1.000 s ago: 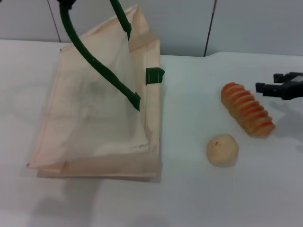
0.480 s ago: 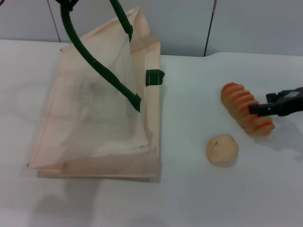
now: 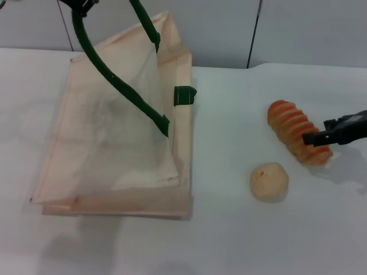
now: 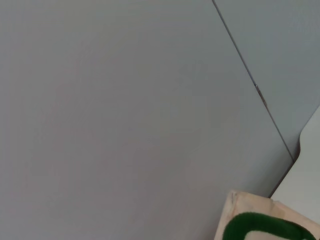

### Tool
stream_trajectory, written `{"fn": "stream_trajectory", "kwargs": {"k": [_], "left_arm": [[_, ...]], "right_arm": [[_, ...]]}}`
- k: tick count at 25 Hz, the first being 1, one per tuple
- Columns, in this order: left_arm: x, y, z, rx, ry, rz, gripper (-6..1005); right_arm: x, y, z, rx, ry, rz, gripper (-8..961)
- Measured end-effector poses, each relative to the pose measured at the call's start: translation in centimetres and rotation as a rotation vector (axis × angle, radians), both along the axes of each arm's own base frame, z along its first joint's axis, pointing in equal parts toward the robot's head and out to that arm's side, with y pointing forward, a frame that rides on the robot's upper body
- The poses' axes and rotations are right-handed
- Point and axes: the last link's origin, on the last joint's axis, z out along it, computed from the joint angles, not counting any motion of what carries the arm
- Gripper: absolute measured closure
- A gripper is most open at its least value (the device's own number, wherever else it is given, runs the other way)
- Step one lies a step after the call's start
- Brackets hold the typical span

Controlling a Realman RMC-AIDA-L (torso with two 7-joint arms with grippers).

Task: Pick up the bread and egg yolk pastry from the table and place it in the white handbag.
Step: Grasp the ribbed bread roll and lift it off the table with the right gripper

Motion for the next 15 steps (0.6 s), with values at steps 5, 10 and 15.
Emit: {"fn": "stream_trajectory", "kwargs": {"k": [5, 10, 15], "left_arm": [[-0.1, 0.0, -0.2, -0.005, 0.007, 0.003, 870], [-0.2, 0.3, -0.6, -0.01, 0.028, 0.014, 870], [-0.2, 0.4, -0.8, -0.012, 0.035, 0.017, 869]], "right_arm": [[0.1, 0.5, -0.7, -0.037, -0.067, -0.027, 128], [-0.1, 0.7, -1.2, -0.061, -0.089, -0.03, 130], [-0.4, 0.9, -1.2, -0.059, -0.089, -0.024, 132]]}}
